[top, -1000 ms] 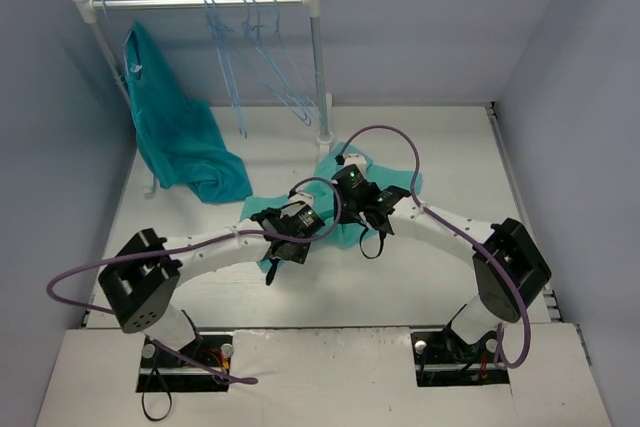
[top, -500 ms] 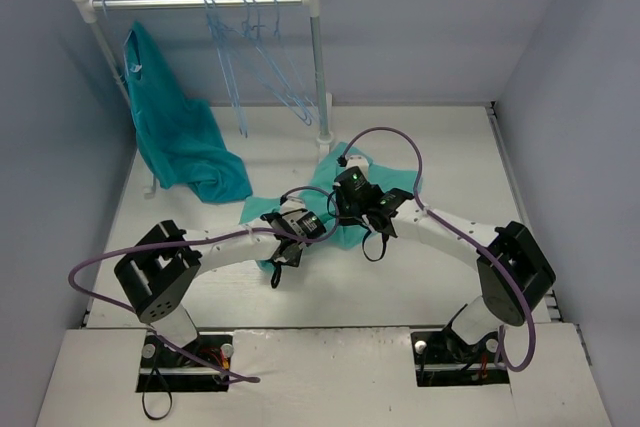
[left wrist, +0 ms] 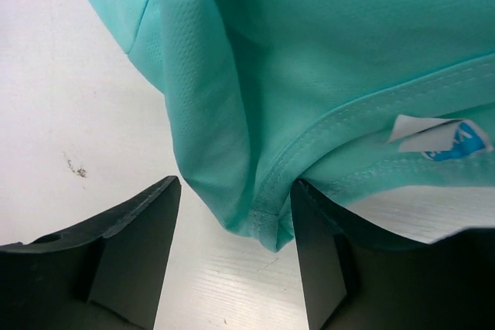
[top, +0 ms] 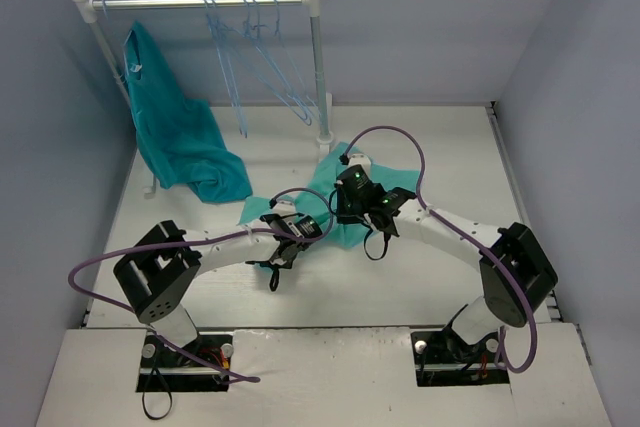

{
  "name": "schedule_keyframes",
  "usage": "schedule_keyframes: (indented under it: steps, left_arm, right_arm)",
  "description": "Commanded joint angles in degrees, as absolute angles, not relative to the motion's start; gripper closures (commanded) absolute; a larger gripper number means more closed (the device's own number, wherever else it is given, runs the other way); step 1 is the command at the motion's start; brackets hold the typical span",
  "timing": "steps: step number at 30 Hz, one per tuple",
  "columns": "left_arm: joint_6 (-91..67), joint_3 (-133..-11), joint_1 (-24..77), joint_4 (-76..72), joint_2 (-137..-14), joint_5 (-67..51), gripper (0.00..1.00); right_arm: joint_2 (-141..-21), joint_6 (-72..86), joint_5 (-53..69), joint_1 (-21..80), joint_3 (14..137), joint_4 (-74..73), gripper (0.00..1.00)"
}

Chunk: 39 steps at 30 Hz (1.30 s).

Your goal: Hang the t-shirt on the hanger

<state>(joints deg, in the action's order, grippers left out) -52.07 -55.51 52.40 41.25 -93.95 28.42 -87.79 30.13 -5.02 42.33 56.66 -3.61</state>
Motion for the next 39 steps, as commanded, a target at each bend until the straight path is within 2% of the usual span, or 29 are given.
schedule_keyframes:
  steps: [1, 8, 11, 13, 15, 17, 22, 26, 31, 36, 39]
  left_arm:
    - [-55.0, -56.3, 52.3, 44.2, -93.0, 29.9, 0.46]
    - [-57.6, -53.7, 49.6, 45.0, -90.3, 29.1, 0.47]
    - [-58.0, -52.6, 49.0, 44.9, -89.1, 29.0, 0.52]
    - [-57.7, -53.1, 49.0, 44.8, -89.6, 28.9, 0.63]
    - [-57.1, -53.5, 49.0, 44.8, -90.2, 28.7, 0.84]
    - [-56.6, -53.8, 48.8, 44.9, -90.2, 28.8, 0.99]
    - [-49.4, -56.2, 45.0, 46.1, -82.6, 26.4, 1.00]
    - [-40.3, -63.1, 38.8, 48.3, -73.7, 21.5, 1.00]
    - [-28.8, -83.1, 35.7, 56.7, -72.7, 19.3, 1.00]
    - [-24.2, -106.6, 35.5, 63.4, -76.5, 12.5, 1.00]
    - [-24.7, -110.5, 35.3, 65.6, -77.2, 8.5, 1.00]
  right_arm:
    - [-83.9, 30.8, -4.9, 41.2, 57.5, -1.4, 1.00]
    - [-83.2, 30.5, -4.2, 40.0, 58.0, -1.4, 1.00]
    - [-83.1, 30.4, -4.0, 39.9, 58.0, -1.3, 1.00]
    - [-83.1, 30.4, -4.0, 39.9, 58.1, -1.3, 1.00]
    - [-83.1, 30.2, -4.1, 39.9, 58.1, -1.4, 1.00]
    - [-82.9, 30.1, -4.2, 39.9, 58.0, -1.4, 1.00]
    - [-80.0, 27.9, -5.3, 39.8, 56.2, -1.6, 1.00]
    - [-77.1, 25.1, -4.9, 39.6, 57.5, -2.7, 1.00]
    - [-74.0, 16.6, -5.1, 39.5, 66.4, -6.7, 1.00]
    - [-73.2, 10.9, -4.4, 39.5, 80.2, -12.9, 1.00]
    - [-71.6, 12.4, -2.1, 39.6, 82.4, -14.0, 1.00]
